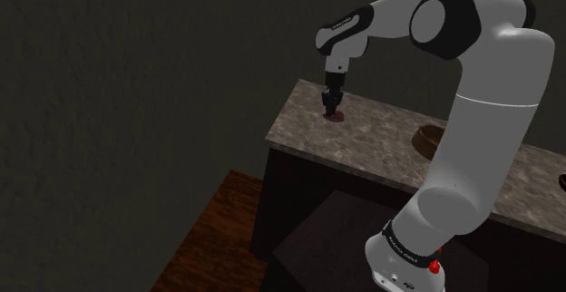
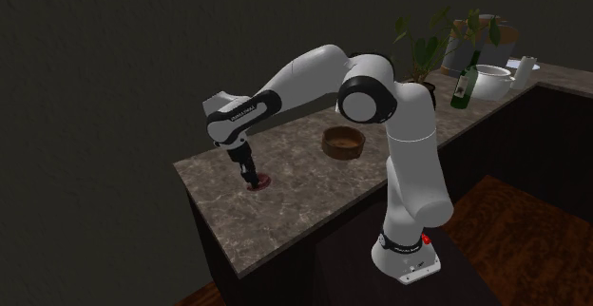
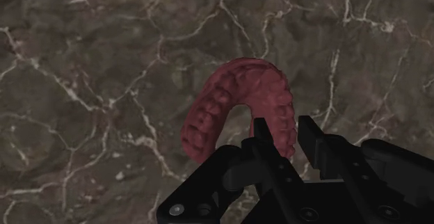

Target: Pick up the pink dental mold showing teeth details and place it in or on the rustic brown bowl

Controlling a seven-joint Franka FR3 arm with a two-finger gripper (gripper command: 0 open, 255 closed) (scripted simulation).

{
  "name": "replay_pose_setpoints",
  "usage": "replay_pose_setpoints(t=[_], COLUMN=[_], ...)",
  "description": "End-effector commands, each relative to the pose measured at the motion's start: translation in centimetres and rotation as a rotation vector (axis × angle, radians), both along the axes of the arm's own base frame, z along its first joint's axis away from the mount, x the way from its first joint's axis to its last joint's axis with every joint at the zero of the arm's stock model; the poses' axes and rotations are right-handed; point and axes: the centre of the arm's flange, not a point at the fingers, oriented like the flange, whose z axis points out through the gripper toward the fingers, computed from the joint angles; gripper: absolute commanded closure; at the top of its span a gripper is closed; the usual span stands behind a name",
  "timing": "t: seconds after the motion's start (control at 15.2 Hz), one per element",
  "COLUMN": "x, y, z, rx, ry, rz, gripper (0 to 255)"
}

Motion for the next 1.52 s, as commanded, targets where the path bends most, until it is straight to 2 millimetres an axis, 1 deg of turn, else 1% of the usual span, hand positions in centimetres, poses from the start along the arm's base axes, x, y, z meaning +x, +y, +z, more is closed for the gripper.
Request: replay_pose_setpoints(t=[0.0, 0.26, 0.66, 0.73, 0.79, 0.86, 0.92, 0.99, 1.45], x=[0.1, 0.0, 0.0, 0.0, 0.0, -1.4, -3.4, -4.7, -5.3], y=[0.1, 0.1, 0.1, 0.1, 0.1, 4.8, 9.4, 11.7, 10.2], z=[-0.1, -0.1, 3.0, 2.6, 2.6, 3.3, 3.0, 2.4, -0.9], rx=[0.001, 0.001, 0.001, 0.001, 0.001, -0.209, -0.419, -0.534, -0.534], ry=[0.001, 0.001, 0.001, 0.001, 0.001, -0.046, -0.092, -0.117, -0.117], rz=[0.001, 0.001, 0.001, 0.001, 0.001, 0.138, 0.274, 0.349, 0.349], gripper=[255, 255, 255, 255, 0, 0, 0, 0, 0])
